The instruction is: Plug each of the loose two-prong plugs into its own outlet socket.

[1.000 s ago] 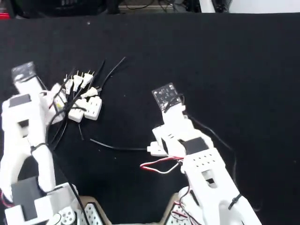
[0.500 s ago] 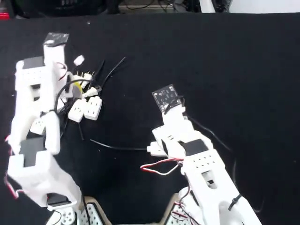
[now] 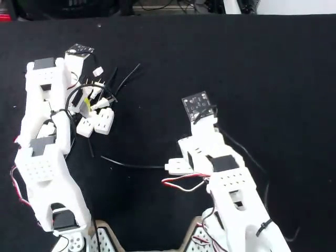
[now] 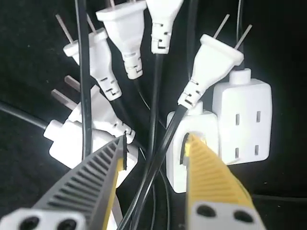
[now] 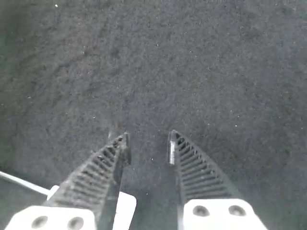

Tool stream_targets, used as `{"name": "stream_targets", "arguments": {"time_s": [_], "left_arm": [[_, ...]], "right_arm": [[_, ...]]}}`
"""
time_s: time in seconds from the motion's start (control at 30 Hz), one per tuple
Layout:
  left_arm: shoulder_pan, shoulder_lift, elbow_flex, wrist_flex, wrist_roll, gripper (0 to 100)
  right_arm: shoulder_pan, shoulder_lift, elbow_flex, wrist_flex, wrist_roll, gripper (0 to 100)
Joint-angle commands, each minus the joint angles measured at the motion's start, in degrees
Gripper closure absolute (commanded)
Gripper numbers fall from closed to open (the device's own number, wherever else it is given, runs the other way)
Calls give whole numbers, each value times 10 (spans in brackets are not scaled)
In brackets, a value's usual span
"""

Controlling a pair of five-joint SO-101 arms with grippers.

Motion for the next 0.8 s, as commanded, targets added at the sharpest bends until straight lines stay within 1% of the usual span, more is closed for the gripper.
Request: {"name": "stream_targets", "arguments": {"time_s": [0.0, 0.17, 0.23, 0.3, 0.37, 0.43, 0.53, 0.63, 0.77], "left_arm": [[-10, 19, -37, 10, -8, 798], [-9, 31, -40, 30, -8, 808], [-8, 27, -52, 50, -8, 877], [-7, 26, -76, 74, -8, 977], [-7, 26, -104, 105, -8, 955], [-6, 26, -144, 142, -8, 975], [-5, 26, -215, 200, -7, 971], [-10, 25, -250, 208, -4, 971], [-26, 31, -234, 207, -12, 970]], "right_arm": [[14, -18, -6, -13, -4, 879], [14, -18, -5, -13, -4, 879], [14, -18, -5, -13, -4, 879], [14, -18, -6, -13, -4, 879], [14, -18, -6, -13, -4, 879], [14, -18, -6, -13, -4, 879], [14, -18, -6, -13, -4, 879], [14, -18, -7, -13, -4, 879], [15, -18, -6, -13, -4, 879]]}}
